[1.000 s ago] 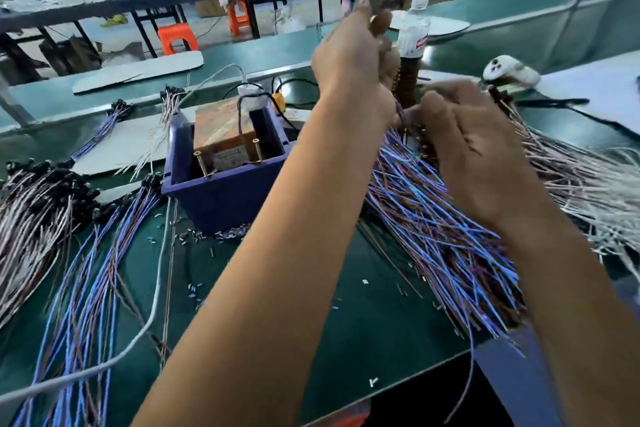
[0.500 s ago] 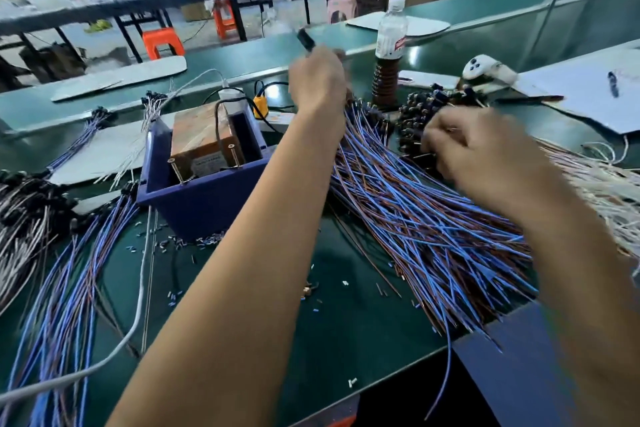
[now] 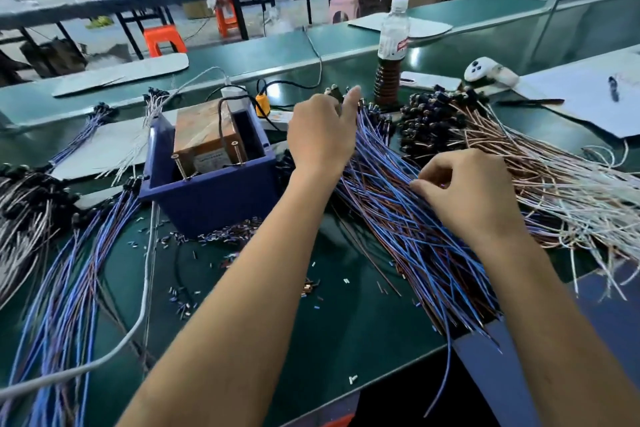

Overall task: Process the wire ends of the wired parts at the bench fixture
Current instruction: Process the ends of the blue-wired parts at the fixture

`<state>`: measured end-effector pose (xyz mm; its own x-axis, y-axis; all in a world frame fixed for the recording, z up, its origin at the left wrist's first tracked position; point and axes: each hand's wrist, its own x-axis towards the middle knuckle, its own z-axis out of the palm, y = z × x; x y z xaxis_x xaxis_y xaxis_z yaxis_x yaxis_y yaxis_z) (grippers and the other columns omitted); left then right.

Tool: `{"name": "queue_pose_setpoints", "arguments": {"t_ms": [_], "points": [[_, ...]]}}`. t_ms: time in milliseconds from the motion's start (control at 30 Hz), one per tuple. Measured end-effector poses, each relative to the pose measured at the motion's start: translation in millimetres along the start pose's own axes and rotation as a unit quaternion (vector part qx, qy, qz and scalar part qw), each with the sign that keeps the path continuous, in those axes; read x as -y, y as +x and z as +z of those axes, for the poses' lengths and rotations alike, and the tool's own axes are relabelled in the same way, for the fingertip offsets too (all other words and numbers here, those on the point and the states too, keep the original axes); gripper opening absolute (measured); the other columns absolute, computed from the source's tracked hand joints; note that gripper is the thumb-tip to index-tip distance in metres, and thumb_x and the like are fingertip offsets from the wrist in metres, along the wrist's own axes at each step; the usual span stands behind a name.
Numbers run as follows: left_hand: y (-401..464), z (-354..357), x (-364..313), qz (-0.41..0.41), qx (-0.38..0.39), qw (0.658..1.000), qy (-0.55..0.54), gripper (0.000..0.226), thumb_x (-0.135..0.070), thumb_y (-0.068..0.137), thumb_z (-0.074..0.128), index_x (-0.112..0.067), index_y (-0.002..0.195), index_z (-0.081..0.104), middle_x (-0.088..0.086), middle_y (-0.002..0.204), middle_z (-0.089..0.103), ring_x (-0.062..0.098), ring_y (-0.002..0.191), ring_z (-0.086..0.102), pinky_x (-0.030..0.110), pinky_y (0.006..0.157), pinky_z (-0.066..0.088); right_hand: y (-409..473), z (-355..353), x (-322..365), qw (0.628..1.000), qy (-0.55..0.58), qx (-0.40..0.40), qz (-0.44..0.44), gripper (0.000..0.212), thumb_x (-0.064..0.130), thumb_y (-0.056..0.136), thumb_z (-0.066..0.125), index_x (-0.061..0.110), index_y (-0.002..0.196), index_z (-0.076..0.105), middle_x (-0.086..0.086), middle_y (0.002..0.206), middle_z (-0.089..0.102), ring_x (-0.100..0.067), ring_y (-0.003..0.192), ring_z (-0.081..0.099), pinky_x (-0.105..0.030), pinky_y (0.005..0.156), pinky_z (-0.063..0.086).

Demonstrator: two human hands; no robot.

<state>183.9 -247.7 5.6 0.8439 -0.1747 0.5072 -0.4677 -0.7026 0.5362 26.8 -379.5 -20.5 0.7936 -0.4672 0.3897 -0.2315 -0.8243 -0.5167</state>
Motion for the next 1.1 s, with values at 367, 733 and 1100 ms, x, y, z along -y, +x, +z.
{"name": "queue_pose_setpoints", "arguments": {"t_ms": [367,733,1100], "points": [[-113,-136,109,0.146,0.074,0.986,-0.031,0.05,-0.025,0.096,0.058,-0.007,0.052,0.045,0.004,0.05,0.041,0.022,0.049,0.041,0.038,0.05,0.028,-46,82,152,0.961,0.076,0.214,-0.161,0.018,0.017,0.078,0.063,0.023,0.089,0.076,-0.004,0.084,0.074,-0.032,0.079,0.069,-0.042,0.067,0.055],[-98,-237,225,-0.23,0.125,0.914,0.311,0.023,-0.018,0.078,0.063,-0.016,0.096,0.076,0.016,0.095,0.071,0.039,0.091,0.068,0.034,0.073,0.047,-88,195,314,0.894,0.096,0.393,-0.191,0.031,0.02,0.096,0.063,0.008,0.07,0.05,-0.009,0.072,0.053,-0.032,0.075,0.052,-0.031,0.06,0.037],[-42,-215,271,-0.285,0.125,0.904,0.294,0.016,-0.007,0.081,0.062,-0.01,0.097,0.062,0.02,0.107,0.068,0.039,0.106,0.066,0.037,0.077,0.047,-76,220,315,0.903,0.009,0.383,-0.194,0.038,0.025,0.104,0.053,0.01,0.068,0.05,-0.011,0.072,0.052,-0.034,0.073,0.052,-0.029,0.065,0.041]]}}
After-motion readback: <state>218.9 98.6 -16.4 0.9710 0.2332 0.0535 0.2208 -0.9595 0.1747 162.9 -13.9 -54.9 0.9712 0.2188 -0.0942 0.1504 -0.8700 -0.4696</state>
